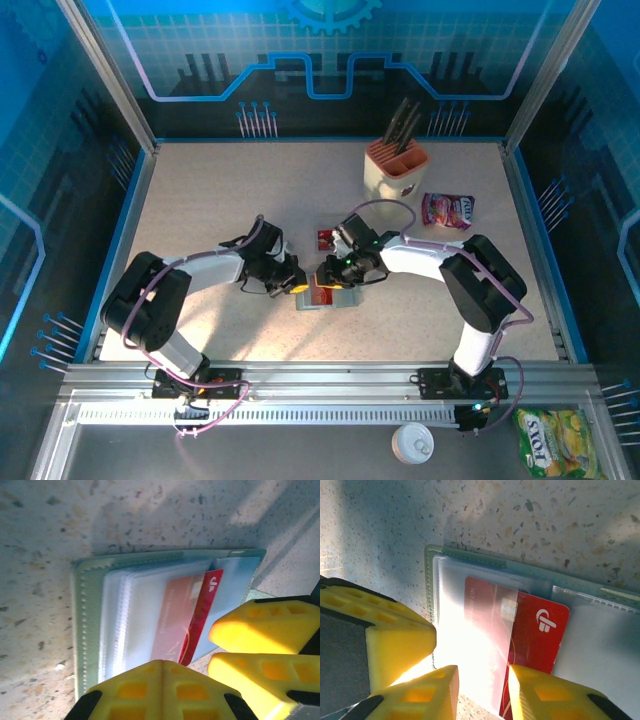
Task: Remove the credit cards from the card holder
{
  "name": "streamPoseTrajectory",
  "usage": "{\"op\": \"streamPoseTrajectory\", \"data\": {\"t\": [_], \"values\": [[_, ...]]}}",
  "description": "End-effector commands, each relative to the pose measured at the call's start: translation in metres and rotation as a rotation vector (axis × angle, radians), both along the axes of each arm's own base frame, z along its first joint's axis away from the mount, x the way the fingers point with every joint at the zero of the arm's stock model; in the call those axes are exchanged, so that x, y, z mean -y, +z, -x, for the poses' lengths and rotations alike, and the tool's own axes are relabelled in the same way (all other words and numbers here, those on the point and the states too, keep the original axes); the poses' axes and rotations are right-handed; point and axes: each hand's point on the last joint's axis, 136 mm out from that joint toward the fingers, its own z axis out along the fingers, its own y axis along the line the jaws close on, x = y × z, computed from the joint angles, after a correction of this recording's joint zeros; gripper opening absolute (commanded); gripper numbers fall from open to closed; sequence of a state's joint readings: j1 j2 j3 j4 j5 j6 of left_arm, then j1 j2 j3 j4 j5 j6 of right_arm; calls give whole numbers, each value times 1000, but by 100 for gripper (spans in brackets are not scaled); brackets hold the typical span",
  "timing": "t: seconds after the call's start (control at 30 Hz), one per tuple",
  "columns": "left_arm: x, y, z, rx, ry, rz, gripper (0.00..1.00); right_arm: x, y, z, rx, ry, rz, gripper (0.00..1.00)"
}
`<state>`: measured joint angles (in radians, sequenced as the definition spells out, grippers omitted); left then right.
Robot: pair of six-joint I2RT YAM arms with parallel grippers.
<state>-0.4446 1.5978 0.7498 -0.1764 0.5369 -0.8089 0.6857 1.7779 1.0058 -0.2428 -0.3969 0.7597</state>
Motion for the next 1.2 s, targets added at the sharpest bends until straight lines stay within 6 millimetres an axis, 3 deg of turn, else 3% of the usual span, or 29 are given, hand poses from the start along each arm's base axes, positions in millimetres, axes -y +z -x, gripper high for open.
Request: {"op": "streamPoseTrajectory", "data": {"t": [0.0, 0.6, 1.17], "values": [[9, 6, 2, 4, -37, 12, 0, 10, 3, -1, 2, -25, 6, 33], [2, -19, 9, -21, -45, -84, 0, 19, -9, 3, -40, -29, 15, 34], [-1, -27, 14, -47, -45, -102, 0, 17, -23, 7, -76, -25, 10, 34]]}}
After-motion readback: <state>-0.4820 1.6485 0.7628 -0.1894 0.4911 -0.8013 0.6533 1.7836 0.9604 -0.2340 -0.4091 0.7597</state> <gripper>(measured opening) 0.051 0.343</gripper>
